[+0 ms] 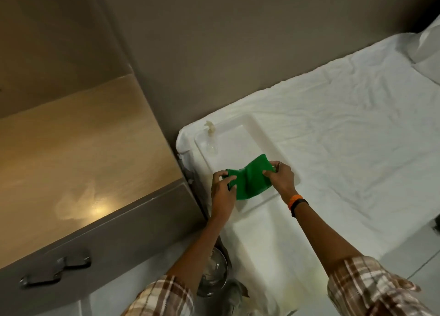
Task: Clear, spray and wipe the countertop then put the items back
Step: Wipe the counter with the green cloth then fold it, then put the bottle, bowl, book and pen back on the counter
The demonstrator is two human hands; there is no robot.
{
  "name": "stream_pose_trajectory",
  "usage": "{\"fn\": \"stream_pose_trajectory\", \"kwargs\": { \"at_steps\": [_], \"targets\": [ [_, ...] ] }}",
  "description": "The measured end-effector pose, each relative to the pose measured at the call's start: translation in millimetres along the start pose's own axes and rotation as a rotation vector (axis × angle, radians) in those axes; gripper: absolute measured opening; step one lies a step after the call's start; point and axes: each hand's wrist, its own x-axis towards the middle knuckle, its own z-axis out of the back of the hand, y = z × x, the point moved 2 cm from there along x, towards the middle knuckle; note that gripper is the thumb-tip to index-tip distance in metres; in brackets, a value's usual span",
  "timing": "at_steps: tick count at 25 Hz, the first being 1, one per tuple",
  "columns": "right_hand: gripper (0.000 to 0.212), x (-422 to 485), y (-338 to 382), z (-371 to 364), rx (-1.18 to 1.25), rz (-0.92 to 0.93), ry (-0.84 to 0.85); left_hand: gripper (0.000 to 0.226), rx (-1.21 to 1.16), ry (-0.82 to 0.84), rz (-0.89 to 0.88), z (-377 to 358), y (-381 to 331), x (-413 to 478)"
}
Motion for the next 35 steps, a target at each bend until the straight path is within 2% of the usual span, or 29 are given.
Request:
{"fn": "stream_pose_trajectory", "kwargs": {
  "at_steps": [3,6,7,10,12,15,18,20,22,24,26,29,35],
  "targets": [
    [0.04,41,-40,-1,-0.177,0.037,-0.007,0.037,0.117,0.079,0.093,-49,36,22],
    [0.045,73,-78,-5,-0.354,0.083,-0.018,0.041,0.256,0.152,0.066,-87,65,35],
    [0.046,79,-86,-7,-0.457,0.103,0.006,0.04,0.346,0.175,0.042,-97,72,36],
    [0.053,84,-107,-16,-0.969,0.192,0.071,0.036,0.674,0.192,-0.053,-113,77,36],
    [0.067,78,-111,-23,-1.125,0.264,0.07,0.053,0.796,0.184,-0.125,-114,75,39],
    [0.08,52,-90,-23,-1.141,0.39,0.036,0.078,0.934,0.185,-0.252,-89,57,34],
    [0.092,14,-27,-11,-1.12,0.497,-0.025,0.08,0.849,0.074,-0.304,-35,-3,21],
    [0.1,-19,36,-8,-1.082,0.609,-0.051,0.076,0.753,-0.086,-0.322,24,-53,13],
    [0.102,-51,102,-14,-1.01,0.758,-0.087,0.075,0.716,-0.24,-0.372,91,-88,8],
    [0.098,-84,162,-35,-0.933,0.928,-0.109,0.075,0.753,-0.327,-0.424,157,-98,5],
    [0.092,-114,207,-68,-0.894,1.043,-0.09,0.075,0.833,-0.375,-0.406,212,-93,4],
    [0.086,-164,255,-137,-0.871,1.147,-0.041,0.077,0.898,-0.441,-0.29,298,-66,-8],
    [0.101,-241,300,-280,-0.893,1.256,0.051,0.084,0.952,-0.458,-0.07,459,25,-51]
  ]
}}
